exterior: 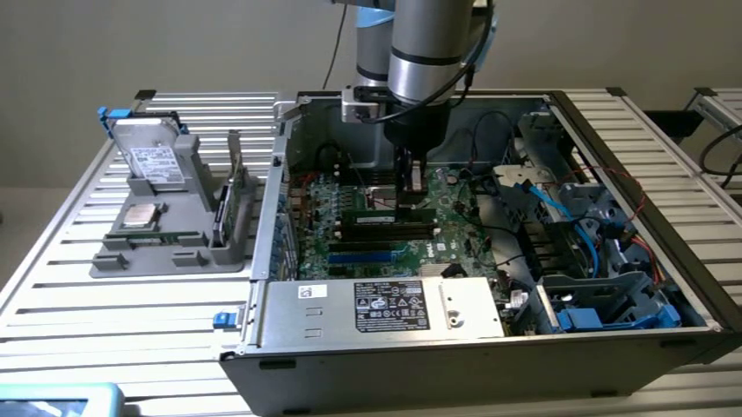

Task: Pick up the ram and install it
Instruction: 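Insert the ram into the slot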

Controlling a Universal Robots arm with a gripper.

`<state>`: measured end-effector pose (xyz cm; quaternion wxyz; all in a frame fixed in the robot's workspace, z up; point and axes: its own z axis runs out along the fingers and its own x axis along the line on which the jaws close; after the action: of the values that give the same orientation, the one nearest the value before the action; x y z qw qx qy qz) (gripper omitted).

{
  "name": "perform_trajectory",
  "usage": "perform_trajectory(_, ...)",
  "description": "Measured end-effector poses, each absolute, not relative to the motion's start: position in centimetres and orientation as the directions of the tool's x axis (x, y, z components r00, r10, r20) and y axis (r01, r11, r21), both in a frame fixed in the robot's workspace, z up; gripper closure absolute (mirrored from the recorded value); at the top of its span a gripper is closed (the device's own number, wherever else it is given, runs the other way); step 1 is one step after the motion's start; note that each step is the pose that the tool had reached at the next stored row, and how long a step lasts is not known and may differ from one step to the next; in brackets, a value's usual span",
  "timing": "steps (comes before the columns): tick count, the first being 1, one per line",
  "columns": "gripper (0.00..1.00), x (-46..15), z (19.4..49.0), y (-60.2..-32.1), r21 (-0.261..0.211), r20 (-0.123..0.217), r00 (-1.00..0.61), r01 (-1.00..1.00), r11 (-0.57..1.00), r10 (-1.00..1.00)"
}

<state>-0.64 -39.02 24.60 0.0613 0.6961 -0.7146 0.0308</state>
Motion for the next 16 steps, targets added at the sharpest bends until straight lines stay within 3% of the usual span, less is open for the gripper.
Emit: perform_trajectory(16,0.87,-0.64,24.18,-39.21,0.043,0.113,-0.015,-0.999,0.020,-0.993)
